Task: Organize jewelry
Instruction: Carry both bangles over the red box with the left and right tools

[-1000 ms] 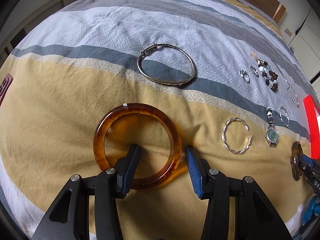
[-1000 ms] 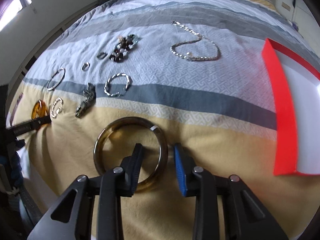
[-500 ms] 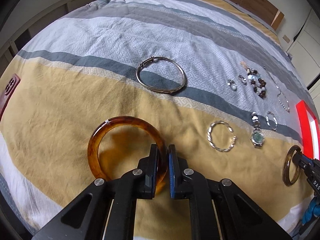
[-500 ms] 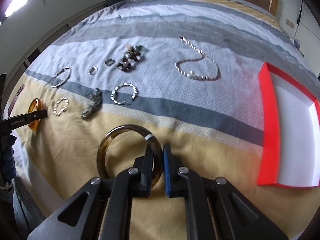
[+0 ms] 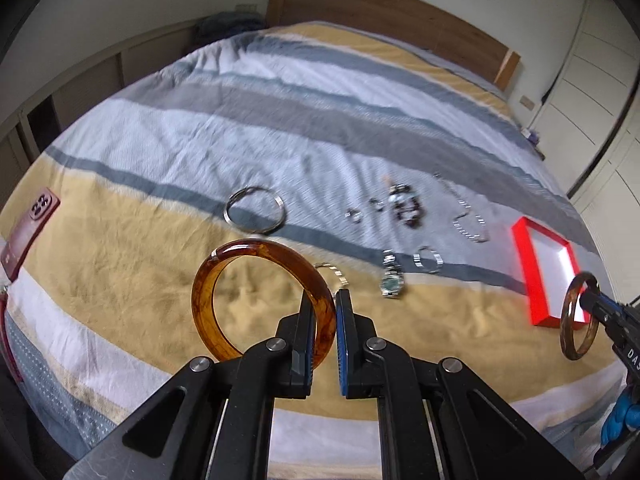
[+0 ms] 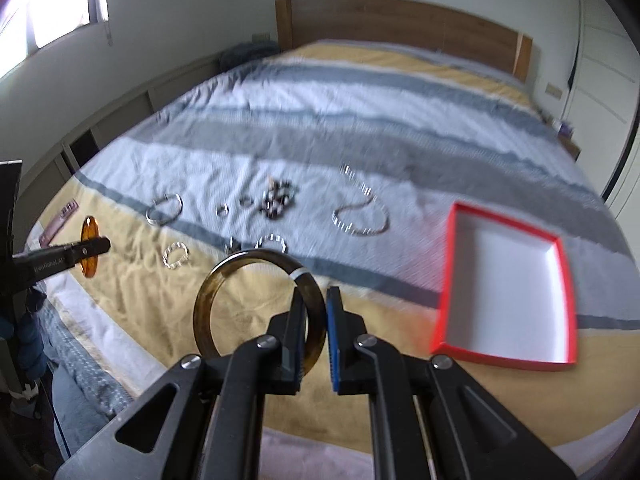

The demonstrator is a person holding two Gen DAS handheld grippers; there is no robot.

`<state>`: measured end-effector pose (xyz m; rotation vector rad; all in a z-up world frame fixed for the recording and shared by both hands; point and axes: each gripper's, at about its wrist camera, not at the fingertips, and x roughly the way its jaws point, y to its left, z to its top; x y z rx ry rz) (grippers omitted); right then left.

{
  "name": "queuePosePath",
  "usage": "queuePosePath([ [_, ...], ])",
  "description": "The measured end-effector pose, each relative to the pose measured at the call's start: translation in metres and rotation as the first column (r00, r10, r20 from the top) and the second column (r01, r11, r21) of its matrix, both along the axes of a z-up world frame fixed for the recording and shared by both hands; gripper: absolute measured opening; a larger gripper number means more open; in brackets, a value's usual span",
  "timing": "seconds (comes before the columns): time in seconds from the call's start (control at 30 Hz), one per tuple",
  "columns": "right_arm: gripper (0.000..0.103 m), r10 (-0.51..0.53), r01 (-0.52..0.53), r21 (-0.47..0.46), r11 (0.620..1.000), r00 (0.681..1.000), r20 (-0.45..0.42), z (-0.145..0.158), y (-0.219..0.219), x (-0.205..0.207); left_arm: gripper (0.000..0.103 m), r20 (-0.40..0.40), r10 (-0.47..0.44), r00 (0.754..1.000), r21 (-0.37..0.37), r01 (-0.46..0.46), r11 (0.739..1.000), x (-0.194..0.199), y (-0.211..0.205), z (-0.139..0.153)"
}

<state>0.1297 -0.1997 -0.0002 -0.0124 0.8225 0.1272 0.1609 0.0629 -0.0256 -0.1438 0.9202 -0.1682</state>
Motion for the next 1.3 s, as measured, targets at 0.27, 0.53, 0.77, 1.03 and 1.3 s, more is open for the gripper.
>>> queuePosePath([
  [0.27, 0.009, -0.041, 0.037, 0.036, 0.999, 0.993, 0.114, 0.044, -0.031, -0.049, 0.009, 0.13, -0.112, 0.985, 0.049, 0.107, 0.993, -0.049, -0.06, 0.068],
  [0.53, 0.009, -0.18, 0.171, 0.074, 0.982, 0.974, 0.135, 0.05, -0.115, -0.076, 0.009, 0.133, -0.267, 0.954, 0.076, 0.259, 0.963, -0.062, -0.152, 0.077],
  [0.77, 0.009, -0.281, 0.274, 0.084, 0.958, 0.956, 0.082, 0.024, -0.184, -0.061, 0.009, 0.072, -0.41, 0.909, 0.097, 0.403, 0.91, -0.033, -0.248, 0.054],
  [1.03, 0.009, -0.311, 0.312, 0.05, 0.949, 0.95, -0.023, -0.029, -0.239, -0.012, 0.009, -0.023, -0.524, 0.852, 0.12, 0.522, 0.844, 0.007, -0.349, 0.004],
  [1.3, 0.009, -0.262, 0.258, -0.047, 0.965, 0.958, -0.116, -0.081, -0.269, 0.039, 0.009, -0.124, -0.568, 0.814, 0.141, 0.581, 0.802, 0.044, -0.412, -0.051],
])
